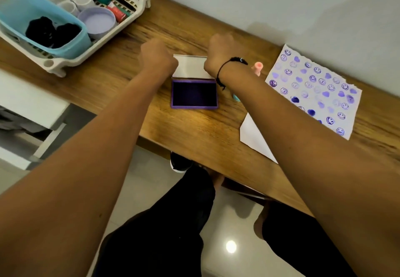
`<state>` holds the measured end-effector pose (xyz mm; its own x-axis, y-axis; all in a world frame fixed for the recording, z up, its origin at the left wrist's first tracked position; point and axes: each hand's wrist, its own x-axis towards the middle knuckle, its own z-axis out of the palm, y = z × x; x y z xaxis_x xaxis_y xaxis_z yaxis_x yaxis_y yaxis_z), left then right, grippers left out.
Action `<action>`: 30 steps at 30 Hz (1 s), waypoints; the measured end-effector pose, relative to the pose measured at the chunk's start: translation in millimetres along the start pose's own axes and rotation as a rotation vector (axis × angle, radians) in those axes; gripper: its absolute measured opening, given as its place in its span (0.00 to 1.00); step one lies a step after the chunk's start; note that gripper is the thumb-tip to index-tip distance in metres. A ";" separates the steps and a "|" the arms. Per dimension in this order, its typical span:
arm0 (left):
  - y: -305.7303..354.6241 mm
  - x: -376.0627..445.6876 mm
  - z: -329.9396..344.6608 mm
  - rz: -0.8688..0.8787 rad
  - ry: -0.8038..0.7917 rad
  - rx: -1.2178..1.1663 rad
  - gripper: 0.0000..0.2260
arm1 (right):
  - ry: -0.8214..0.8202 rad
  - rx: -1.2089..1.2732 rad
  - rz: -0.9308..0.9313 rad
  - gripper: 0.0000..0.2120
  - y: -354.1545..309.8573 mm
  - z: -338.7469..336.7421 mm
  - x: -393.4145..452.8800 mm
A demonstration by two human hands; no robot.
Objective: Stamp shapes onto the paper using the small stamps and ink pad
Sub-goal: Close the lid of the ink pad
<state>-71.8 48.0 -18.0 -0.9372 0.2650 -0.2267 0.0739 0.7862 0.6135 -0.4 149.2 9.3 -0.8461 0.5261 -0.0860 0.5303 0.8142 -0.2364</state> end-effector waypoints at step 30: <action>-17.1 -77.8 -22.9 -0.434 -0.118 -0.991 0.12 | -0.084 0.224 -0.216 0.19 28.8 -8.0 -67.2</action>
<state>-8.0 1.2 6.5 -0.7745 0.1669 -0.6101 -0.6131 0.0396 0.7890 72.1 139.2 16.0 -0.9442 0.3176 -0.0877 0.3208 0.8255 -0.4645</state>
